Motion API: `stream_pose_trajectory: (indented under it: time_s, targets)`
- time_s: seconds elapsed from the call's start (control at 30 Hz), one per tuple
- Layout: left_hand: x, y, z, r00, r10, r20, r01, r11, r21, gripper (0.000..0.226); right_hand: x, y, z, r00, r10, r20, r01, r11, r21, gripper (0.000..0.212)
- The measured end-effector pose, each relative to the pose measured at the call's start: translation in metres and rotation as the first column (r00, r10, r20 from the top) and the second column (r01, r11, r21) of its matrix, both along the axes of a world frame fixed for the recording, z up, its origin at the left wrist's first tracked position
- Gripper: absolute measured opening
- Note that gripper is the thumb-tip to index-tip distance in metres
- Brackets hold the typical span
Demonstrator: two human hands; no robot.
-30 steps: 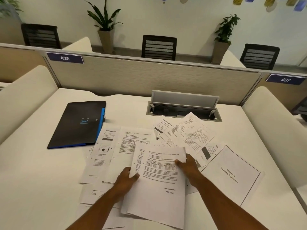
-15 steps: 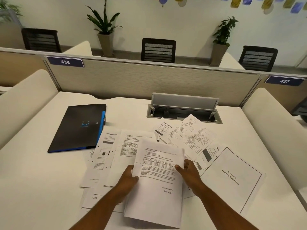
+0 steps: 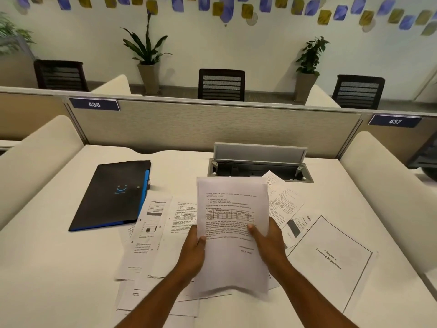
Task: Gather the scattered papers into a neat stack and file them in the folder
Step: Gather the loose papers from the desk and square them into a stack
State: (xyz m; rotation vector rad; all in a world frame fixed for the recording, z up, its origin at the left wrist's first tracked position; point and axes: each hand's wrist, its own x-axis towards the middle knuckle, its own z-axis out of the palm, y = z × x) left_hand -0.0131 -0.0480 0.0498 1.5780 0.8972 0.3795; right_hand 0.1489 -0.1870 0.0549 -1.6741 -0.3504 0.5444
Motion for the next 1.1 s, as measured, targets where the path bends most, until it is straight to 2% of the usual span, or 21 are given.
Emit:
stream_pose_trajectory:
  time_s: [0.13, 0.27, 0.33, 0.47, 0.57, 0.77, 0.97, 1.1]
  targets:
    - [0.007, 0.003, 0.024, 0.991, 0.058, 0.119, -0.073, 0.990, 0.118, 0.033, -0.001, 0.003, 0.024, 0.991, -0.077, 0.110, 0.069, 0.995, 0.071, 0.028]
    - [0.010, 0.006, 0.047, 0.953, 0.109, 0.283, -0.181, 0.953, 0.244, 0.021, -0.004, 0.004, 0.039, 0.976, -0.127, 0.176, 0.100, 0.983, 0.155, 0.047]
    - [0.010, 0.008, 0.048, 0.945, 0.116, 0.304, -0.204, 0.939, 0.277, 0.019, -0.006, 0.005, 0.040, 0.969, -0.137, 0.205, 0.106, 0.982, 0.153, 0.046]
    - [0.012, 0.006, 0.036, 0.969, 0.076, 0.237, -0.133, 0.963, 0.235, 0.020, -0.011, 0.005, 0.031, 0.978, -0.093, 0.189, 0.071, 0.991, 0.117, 0.044]
    - [0.012, 0.004, 0.032, 0.971, 0.085, 0.222, -0.140, 0.959, 0.247, 0.027, -0.013, 0.005, 0.026, 0.982, -0.102, 0.159, 0.084, 0.990, 0.116, 0.042]
    - [0.009, 0.004, 0.031, 0.963, 0.093, 0.253, -0.153, 0.962, 0.228, 0.037, -0.015, 0.000, 0.024, 0.978, -0.146, 0.150, 0.113, 0.971, 0.212, 0.048]
    - [0.010, 0.002, 0.013, 0.985, 0.057, 0.165, -0.088, 0.978, 0.190, 0.046, -0.017, -0.002, -0.005, 0.992, -0.087, 0.095, 0.081, 0.995, 0.060, 0.046]
    - [0.014, 0.009, 0.004, 0.993, 0.069, 0.095, -0.083, 0.985, 0.151, 0.035, -0.011, -0.003, -0.008, 0.992, -0.068, 0.107, 0.065, 0.997, 0.034, 0.039]
